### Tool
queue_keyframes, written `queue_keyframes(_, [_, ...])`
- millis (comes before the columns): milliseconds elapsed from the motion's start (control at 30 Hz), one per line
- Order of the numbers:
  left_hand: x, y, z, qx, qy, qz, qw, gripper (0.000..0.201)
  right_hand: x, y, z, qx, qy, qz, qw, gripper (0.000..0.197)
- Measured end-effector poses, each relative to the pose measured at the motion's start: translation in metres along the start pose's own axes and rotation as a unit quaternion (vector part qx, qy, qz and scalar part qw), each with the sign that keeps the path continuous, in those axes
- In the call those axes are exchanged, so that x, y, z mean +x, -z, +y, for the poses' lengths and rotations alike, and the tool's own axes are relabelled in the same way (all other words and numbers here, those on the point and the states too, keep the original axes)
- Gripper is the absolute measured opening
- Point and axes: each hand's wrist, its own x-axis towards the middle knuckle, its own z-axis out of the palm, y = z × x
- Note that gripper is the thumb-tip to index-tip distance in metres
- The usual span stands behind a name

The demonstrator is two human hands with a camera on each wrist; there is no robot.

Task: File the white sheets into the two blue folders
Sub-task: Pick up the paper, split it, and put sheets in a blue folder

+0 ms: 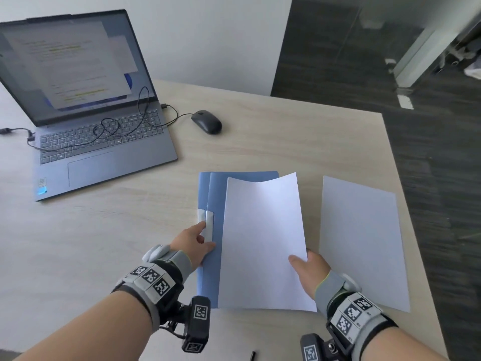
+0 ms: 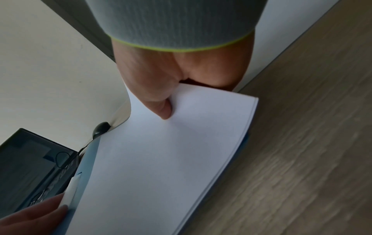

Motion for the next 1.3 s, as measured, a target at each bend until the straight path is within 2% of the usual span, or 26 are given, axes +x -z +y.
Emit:
queue_keyframes(67, [0.002,0.009,-0.002,-0.006,-0.009,-0.014,1.000,0.066,-0.001,-0.002,-0.003,0.001,0.000,0.001,1.000,0.015])
queue_keyframes(233, [0.006,0.038,-0.002,0.066,-0.024,-0.020,0.997,0.060,-0.003,-0.012,-0.009,0.006,0.000,-0.027,1.000,0.018])
queue_keyframes(367, [0.012,0.064,-0.002,0.148,-0.026,0.021,0.988,0.054,-0.002,-0.017,-0.012,0.012,-0.005,-0.018,1.000,0.018])
queue_keyframes(500, [0.020,0.087,-0.008,0.034,-0.033,0.124,0.991,0.038,-0.002,-0.016,-0.012,0.018,-0.008,-0.016,1.000,0.013])
queue_keyframes(567, [0.021,0.096,-0.008,-0.061,-0.029,0.175,0.982,0.036,-0.002,-0.017,-0.012,0.026,-0.008,-0.014,1.000,0.011])
queue_keyframes(633, [0.016,0.098,-0.005,-0.102,-0.029,0.189,0.976,0.039,-0.001,-0.018,-0.010,0.035,-0.012,-0.014,0.999,0.012])
queue_keyframes(733, [0.000,0.082,-0.002,0.013,-0.092,0.189,0.978,0.037,-0.002,-0.018,-0.008,0.063,-0.012,-0.023,0.998,0.016])
queue_keyframes(833, [-0.022,0.047,-0.010,0.110,-0.182,0.110,0.971,0.032,-0.004,-0.012,-0.007,0.120,-0.015,-0.005,0.993,0.012])
queue_keyframes(900, [-0.033,0.027,-0.017,0.130,-0.205,0.042,0.969,0.044,-0.004,-0.004,-0.005,0.157,-0.029,0.022,0.987,0.011])
queue_keyframes(967, [-0.037,0.009,-0.021,0.160,-0.216,0.006,0.963,0.069,-0.003,0.007,-0.001,0.196,-0.030,0.060,0.978,0.009])
queue_keyframes(1066, [-0.042,-0.009,-0.020,0.284,-0.204,-0.033,0.936,0.089,0.002,0.023,0.005,0.249,-0.040,0.106,0.962,0.019])
queue_keyframes(1133, [-0.045,-0.019,-0.016,0.358,-0.188,-0.050,0.913,0.100,0.004,0.034,0.006,0.271,-0.050,0.128,0.953,0.018])
queue_keyframes(1300, [-0.041,-0.028,-0.018,0.446,-0.163,-0.046,0.879,0.129,0.009,0.042,0.009,0.300,-0.065,0.139,0.941,0.019])
